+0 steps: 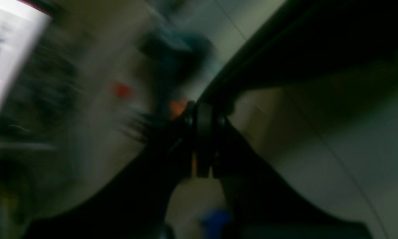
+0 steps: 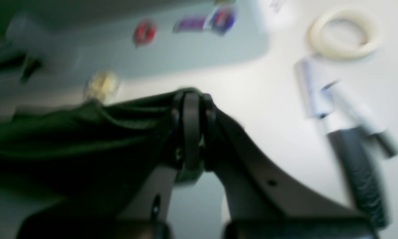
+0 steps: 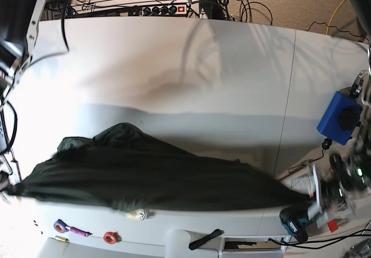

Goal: Layout the t-shirt on the table in an organized manner, then fold the t-shirt properly

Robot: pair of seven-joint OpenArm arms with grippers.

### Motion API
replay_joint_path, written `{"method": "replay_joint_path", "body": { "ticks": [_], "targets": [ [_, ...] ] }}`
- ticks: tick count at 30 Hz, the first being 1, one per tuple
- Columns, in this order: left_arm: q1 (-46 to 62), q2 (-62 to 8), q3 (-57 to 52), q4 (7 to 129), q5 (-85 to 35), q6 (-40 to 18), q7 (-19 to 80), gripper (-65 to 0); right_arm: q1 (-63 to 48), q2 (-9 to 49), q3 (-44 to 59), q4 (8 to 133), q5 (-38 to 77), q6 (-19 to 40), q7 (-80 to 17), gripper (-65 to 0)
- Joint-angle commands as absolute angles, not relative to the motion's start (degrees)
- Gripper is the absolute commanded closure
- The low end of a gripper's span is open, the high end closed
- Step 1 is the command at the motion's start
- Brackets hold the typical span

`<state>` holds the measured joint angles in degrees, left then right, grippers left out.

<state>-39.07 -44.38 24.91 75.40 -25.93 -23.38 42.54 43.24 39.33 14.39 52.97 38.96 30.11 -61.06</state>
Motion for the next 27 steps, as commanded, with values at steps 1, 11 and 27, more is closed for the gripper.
{"method": "replay_joint_path", "body": {
  "ticks": [1, 11, 27],
  "targets": [
    [-38.5, -45.54, 24.18, 75.99, -27.7, -24.93, 43.2, 0.0, 42.35, 41.01, 14.68, 53.67, 40.84, 30.92, -60.97, 0.0],
    [-18.72, -40.38, 24.12, 80.51, -35.0, -30.11, 47.9, 0.0, 22.52, 46.0, 14.72, 53.67, 55.22, 32.67, -66.63, 0.0],
    [-9.23, -23.57, 24.05, 98.26, -20.51, -23.79, 46.74, 0.0, 25.89, 47.44, 14.72, 53.67, 62.81, 38.02, -62.43, 0.0]
  ]
}}
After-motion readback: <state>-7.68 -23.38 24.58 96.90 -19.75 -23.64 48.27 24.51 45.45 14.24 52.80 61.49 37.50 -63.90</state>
